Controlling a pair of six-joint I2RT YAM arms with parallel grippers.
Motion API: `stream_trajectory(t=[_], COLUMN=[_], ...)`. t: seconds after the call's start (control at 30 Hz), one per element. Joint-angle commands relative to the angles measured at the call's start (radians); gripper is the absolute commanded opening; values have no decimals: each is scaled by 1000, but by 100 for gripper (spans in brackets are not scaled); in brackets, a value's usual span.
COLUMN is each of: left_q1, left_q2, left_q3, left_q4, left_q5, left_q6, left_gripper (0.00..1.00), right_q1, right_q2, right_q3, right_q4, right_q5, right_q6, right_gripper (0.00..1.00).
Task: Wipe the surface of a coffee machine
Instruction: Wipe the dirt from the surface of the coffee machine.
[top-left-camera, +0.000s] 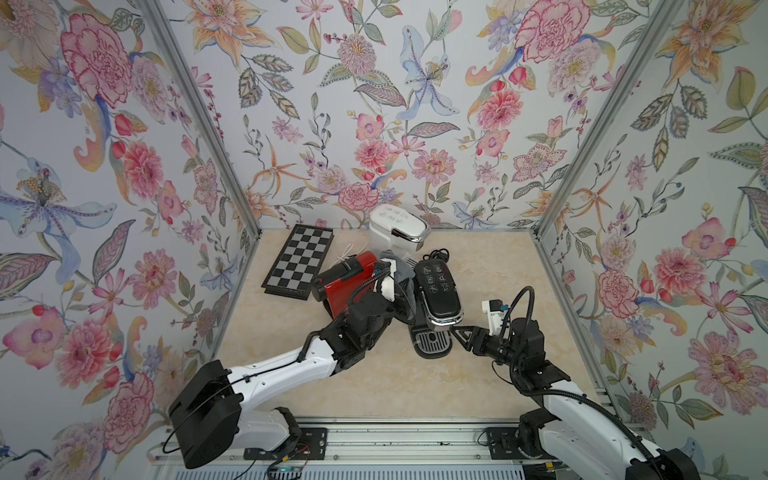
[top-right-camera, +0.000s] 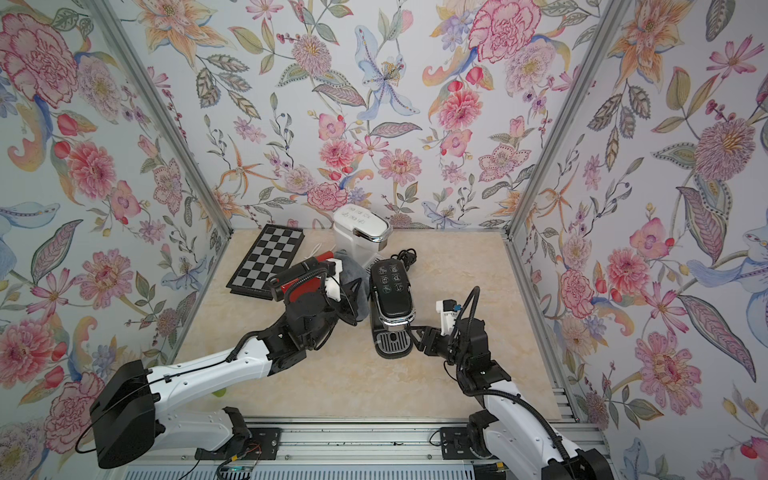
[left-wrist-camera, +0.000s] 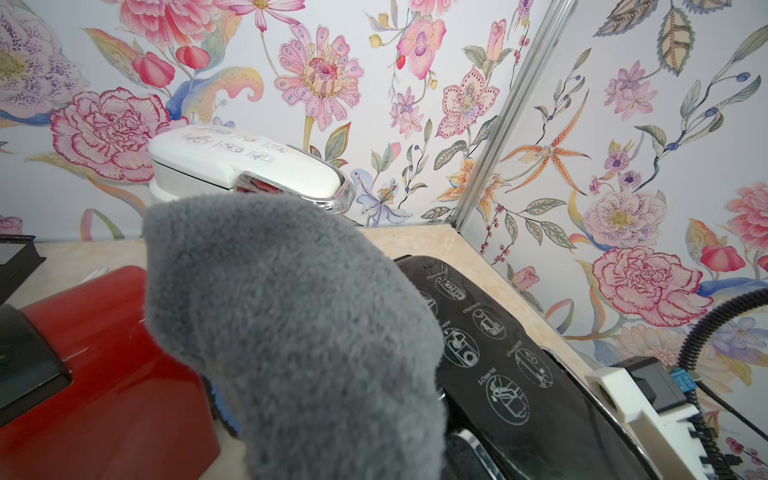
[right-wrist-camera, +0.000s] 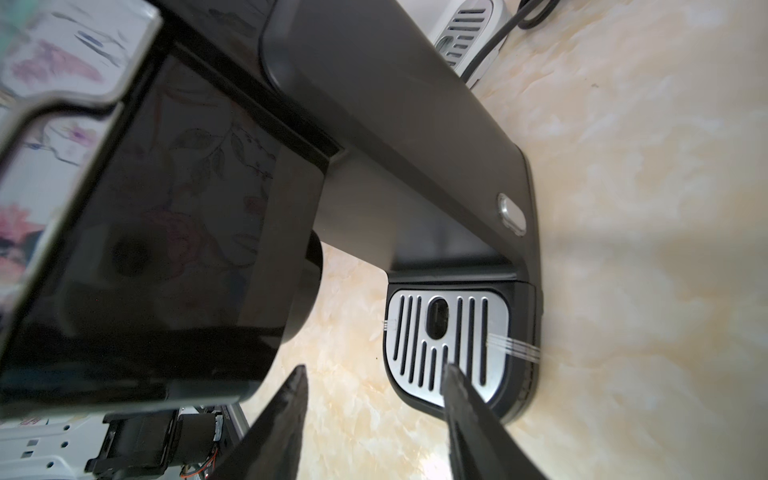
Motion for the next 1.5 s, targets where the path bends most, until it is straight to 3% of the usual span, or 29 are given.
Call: stream_trajectory(t=[0.0, 0.17, 0.77, 1.13, 1.47], left_q1=[32, 43, 58, 58, 57], left_q2=[46, 131, 357, 362, 410], left_q3=[18, 25, -57, -187, -157], left_q4=[74, 177, 251, 348, 397], left_q5=[76, 194, 232, 230, 307], left_q6=[6, -8, -82, -157, -186], left_gripper=[0, 0, 0, 0, 0], right_q1=[10, 16, 20, 37, 52], right_q2=[16, 28, 52, 107, 129], right_q3=[22, 17, 20, 31, 49], right_q4=[33, 39, 41, 77, 86], right_q5=[12, 14, 12, 12, 16], right_q6=[-22, -22, -32, -36, -34], right_gripper=[54, 54, 54, 54, 54])
